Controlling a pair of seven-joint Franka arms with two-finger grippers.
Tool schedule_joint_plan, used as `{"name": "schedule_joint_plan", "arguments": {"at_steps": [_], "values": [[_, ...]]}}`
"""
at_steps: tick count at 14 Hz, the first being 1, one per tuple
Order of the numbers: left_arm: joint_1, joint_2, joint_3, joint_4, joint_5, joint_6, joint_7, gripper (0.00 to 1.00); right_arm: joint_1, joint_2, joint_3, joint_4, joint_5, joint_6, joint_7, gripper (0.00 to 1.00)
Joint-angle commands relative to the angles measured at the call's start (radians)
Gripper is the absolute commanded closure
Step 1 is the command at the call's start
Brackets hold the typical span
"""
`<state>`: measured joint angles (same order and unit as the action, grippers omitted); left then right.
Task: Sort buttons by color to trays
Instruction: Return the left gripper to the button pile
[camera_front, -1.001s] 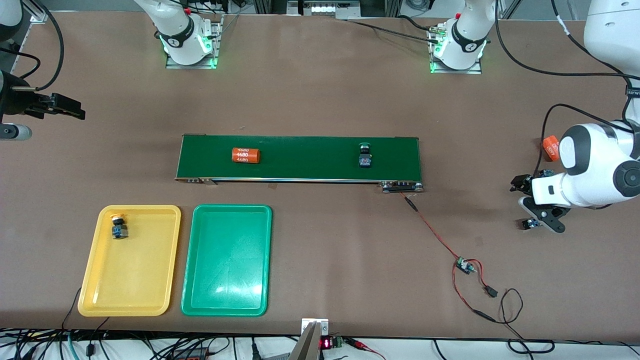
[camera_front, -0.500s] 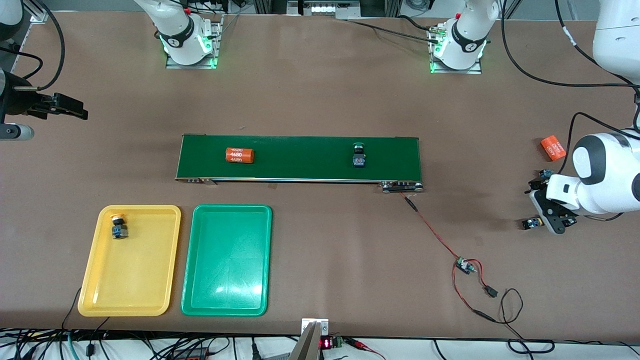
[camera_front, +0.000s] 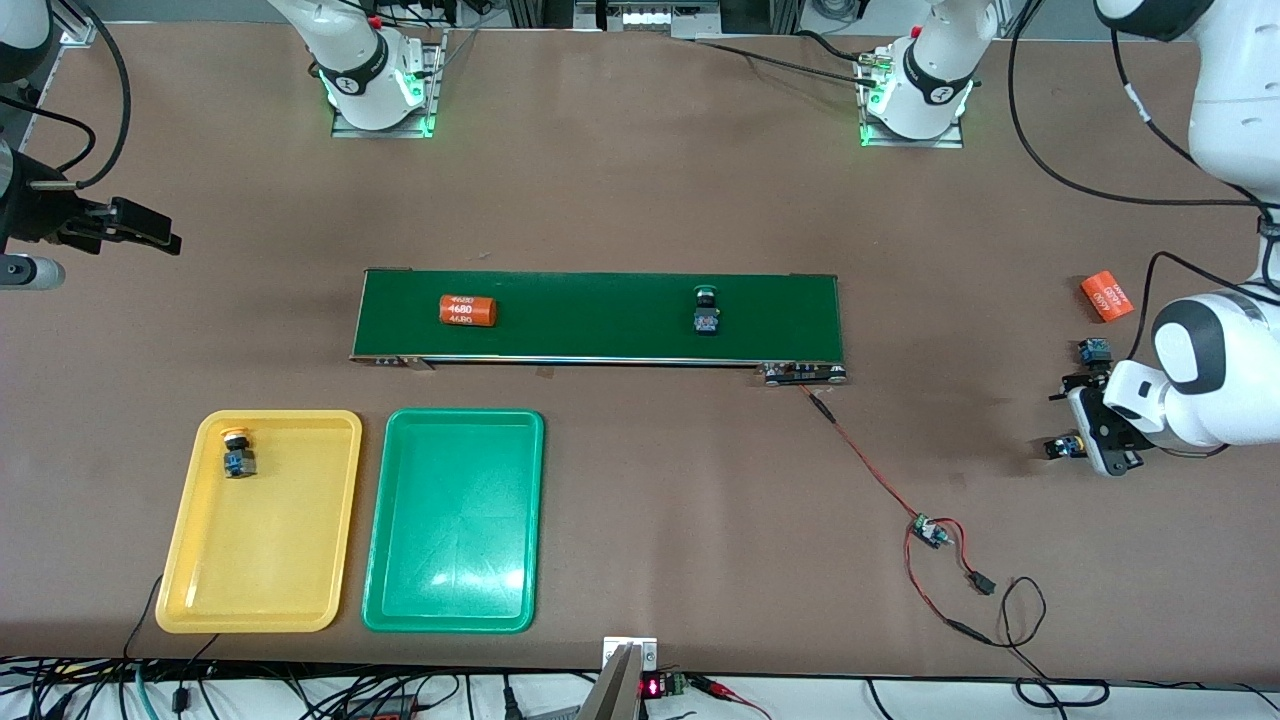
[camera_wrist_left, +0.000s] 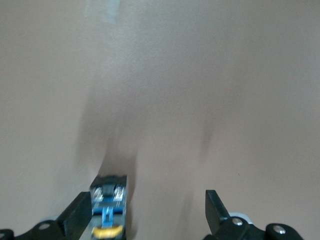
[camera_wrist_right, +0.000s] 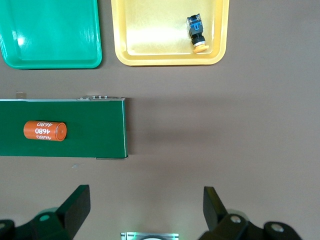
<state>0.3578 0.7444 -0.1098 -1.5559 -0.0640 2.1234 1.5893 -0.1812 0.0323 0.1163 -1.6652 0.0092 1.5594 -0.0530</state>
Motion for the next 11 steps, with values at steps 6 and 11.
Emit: {"name": "schedule_joint_plan", "arguments": {"at_steps": [6,11], "values": [[0.012,0.034,-0.018,0.072,-0.036,0.001,0.069,0.00,0.067,0.017,0.006,-0.019,0.109,0.042,0.039,0.00],[0.009,0.001,-0.018,0.071,-0.031,0.000,0.069,0.00,0.198,0.058,0.006,-0.048,0.110,0.117,0.257,0.00]]}}
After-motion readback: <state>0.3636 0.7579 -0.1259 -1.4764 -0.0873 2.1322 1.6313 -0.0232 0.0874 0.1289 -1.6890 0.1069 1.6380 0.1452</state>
